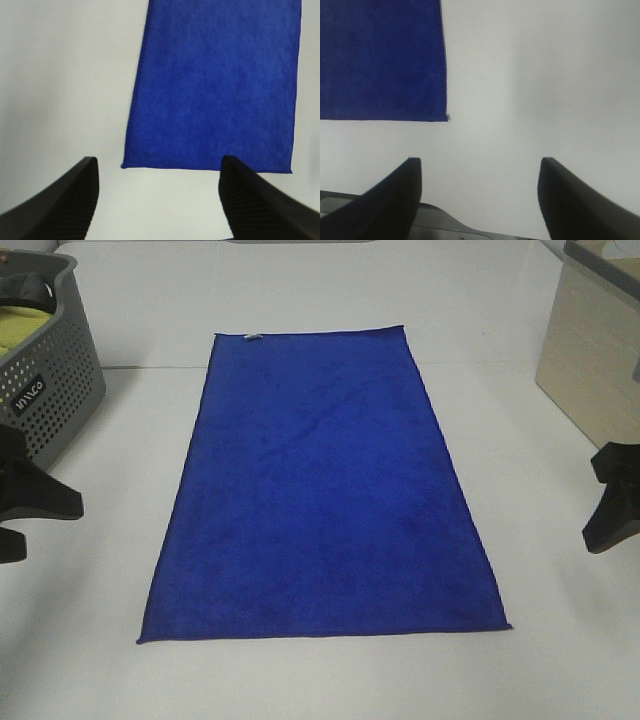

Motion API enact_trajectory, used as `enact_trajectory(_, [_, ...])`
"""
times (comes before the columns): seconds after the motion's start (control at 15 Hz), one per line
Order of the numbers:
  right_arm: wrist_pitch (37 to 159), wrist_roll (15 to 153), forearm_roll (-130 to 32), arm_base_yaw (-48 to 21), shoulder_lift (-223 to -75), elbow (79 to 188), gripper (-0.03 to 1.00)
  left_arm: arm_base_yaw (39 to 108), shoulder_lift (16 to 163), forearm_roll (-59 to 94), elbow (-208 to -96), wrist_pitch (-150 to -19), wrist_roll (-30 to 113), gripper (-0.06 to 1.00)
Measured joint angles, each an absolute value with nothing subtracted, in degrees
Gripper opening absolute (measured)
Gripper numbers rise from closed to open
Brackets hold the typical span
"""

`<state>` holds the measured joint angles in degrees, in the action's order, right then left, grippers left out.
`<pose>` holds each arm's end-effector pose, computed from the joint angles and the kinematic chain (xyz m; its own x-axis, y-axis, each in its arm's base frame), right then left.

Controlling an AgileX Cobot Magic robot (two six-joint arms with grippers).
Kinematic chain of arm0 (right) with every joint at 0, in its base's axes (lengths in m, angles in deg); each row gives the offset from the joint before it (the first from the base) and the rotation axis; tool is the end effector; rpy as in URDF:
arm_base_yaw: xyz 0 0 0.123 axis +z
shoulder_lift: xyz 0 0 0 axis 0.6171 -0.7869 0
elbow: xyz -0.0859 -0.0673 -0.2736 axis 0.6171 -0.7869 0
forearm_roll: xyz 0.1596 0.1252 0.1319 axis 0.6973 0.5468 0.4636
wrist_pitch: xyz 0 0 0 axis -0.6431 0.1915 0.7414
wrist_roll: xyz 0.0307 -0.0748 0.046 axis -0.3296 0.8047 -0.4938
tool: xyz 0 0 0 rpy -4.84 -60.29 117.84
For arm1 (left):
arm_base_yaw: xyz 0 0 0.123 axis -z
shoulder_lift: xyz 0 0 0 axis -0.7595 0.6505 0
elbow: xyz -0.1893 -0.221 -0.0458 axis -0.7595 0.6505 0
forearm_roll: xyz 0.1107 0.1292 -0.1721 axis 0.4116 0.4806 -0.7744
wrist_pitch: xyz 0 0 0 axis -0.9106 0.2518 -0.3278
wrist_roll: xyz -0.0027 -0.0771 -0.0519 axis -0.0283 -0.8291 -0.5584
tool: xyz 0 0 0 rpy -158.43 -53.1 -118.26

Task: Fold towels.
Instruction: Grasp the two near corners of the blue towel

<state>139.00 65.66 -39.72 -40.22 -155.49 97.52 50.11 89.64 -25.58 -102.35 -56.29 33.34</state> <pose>0.2228 0.0129 0.2262 -0.9754 0.1506 -0.1609 0.1090 0.9642 0.2418 0.2006 -0.0442 0.2133 -0.8651 -0.3910 -0.3141 -0.1511 0.8004 -0.5802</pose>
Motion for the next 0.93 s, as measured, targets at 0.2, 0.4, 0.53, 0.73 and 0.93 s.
enact_trajectory(0.2, [139.58, 70.88, -36.40, -40.80, -165.46, 101.76, 0.66, 50.11, 99.49, -31.14, -104.19, -55.03, 41.19, 0.65])
enact_trajectory(0.4, [139.75, 82.74, -24.25, -44.98, -172.16, 102.04, 0.66, 50.11, 108.03, -35.84, -104.24, -55.09, 47.60, 0.65])
enact_trajectory(0.53, [139.58, 90.64, -16.41, -47.44, -175.14, 102.04, 0.66, 50.11, 112.79, -41.34, -104.30, -54.97, 53.16, 0.65])
enact_trajectory(0.73, [139.23, 94.94, -13.37, -47.73, -178.75, 102.04, 0.69, 50.11, 117.43, -50.79, -104.70, -53.54, 63.13, 0.65])
enact_trajectory(0.93, [138.32, 97.17, -12.62, -47.73, -181.96, 102.10, 0.71, 50.11, 121.15, -55.20, -105.67, -52.28, 70.23, 0.65])
